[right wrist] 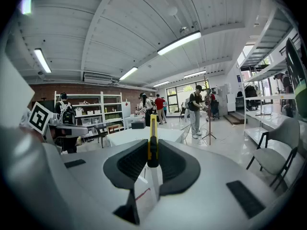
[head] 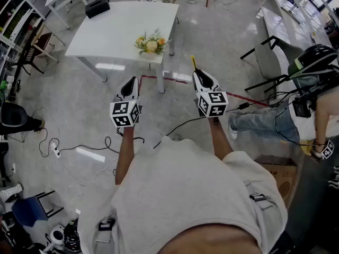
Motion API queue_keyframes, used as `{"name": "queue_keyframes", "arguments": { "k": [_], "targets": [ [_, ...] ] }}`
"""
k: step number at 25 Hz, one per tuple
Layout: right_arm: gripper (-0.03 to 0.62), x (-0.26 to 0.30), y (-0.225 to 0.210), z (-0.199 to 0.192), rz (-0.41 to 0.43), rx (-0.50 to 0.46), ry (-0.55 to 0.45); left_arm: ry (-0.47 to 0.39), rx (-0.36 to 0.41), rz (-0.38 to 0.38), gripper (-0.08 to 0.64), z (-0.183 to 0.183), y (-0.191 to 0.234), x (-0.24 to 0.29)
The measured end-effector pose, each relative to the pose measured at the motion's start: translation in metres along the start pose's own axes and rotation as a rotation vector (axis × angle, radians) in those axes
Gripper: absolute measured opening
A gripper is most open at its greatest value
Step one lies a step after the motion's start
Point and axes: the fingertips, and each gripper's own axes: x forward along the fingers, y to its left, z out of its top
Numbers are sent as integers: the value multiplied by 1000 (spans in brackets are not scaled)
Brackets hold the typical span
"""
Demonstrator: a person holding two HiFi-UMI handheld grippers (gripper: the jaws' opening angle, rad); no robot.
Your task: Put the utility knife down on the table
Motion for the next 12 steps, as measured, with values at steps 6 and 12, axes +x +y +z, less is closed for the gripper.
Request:
{"name": "queue_keyframes", "arguments": {
  "k": [6,12],
  "targets": [
    [83,-6,-8,1,-5,29,-14,0,-1,-1,21,0,-8,2],
    [83,-2,-14,3,7,16,-13,-8,2,2,21,6,-14,12]
  ]
}}
